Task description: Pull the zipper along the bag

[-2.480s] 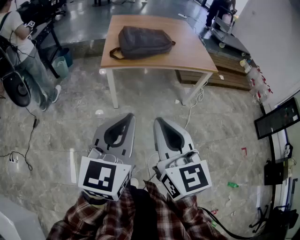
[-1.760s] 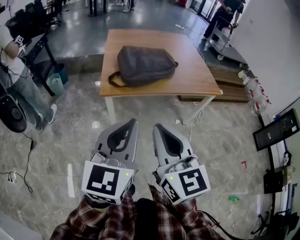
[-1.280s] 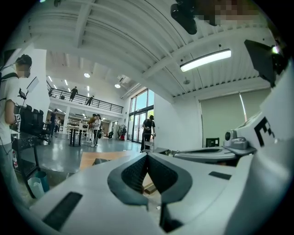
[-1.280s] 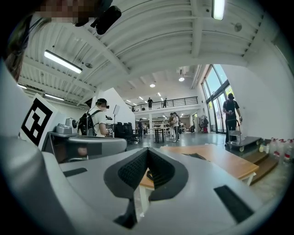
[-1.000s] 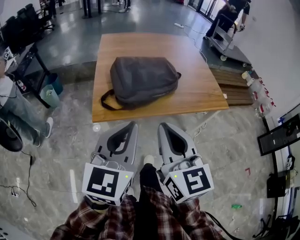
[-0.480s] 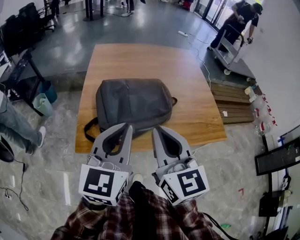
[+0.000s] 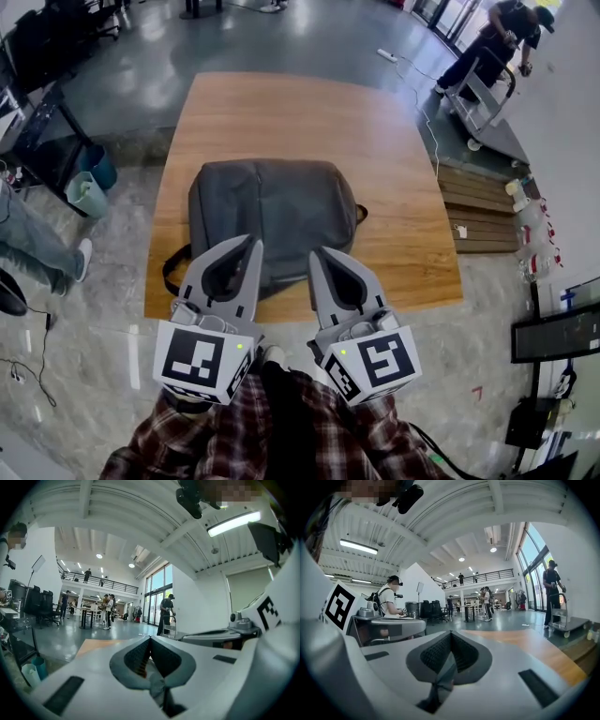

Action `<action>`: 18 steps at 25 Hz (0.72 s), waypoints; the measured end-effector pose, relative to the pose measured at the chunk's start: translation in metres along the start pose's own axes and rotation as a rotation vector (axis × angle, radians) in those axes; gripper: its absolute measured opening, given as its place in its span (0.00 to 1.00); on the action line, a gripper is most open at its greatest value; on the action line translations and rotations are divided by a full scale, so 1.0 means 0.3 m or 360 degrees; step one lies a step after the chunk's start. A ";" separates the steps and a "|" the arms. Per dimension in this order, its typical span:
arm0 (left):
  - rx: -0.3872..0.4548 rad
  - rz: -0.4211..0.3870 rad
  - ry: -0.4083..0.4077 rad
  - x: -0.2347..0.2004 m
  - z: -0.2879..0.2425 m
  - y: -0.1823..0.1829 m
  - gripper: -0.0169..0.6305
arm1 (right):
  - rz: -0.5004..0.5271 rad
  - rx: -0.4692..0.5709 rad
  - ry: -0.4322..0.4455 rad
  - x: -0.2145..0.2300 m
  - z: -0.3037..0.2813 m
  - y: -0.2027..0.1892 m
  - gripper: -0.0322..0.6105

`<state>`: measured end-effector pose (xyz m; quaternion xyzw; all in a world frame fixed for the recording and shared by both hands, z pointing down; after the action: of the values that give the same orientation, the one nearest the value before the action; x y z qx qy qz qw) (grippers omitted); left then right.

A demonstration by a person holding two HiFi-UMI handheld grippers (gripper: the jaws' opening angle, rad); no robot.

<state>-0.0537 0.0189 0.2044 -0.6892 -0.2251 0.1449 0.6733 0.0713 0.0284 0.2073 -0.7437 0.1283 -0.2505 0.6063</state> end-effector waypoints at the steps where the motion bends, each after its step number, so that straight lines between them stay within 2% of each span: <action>1: -0.0008 0.0001 -0.0011 -0.019 -0.016 -0.009 0.04 | -0.0008 -0.0007 -0.0007 0.003 -0.024 -0.004 0.06; 11: -0.0108 -0.0029 -0.0188 -0.119 -0.186 -0.088 0.04 | -0.0090 -0.0027 -0.0149 0.063 -0.198 -0.022 0.06; 18: -0.0169 0.0006 -0.0218 -0.141 -0.248 -0.127 0.04 | -0.0107 -0.0129 -0.0184 0.106 -0.248 -0.071 0.06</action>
<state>-0.0570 -0.0671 0.2418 -0.7128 -0.2766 0.1809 0.6187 0.0563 -0.0448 0.2454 -0.7848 0.0781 -0.2221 0.5733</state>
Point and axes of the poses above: the fingertips, and each gripper's own axes: z backward along the fingers, x to its right, y out of its top, the point moved 5 cm from there along z, backward along the fingers, and after that the axes turned 11 degrees about -z, right-handed, at the moved point
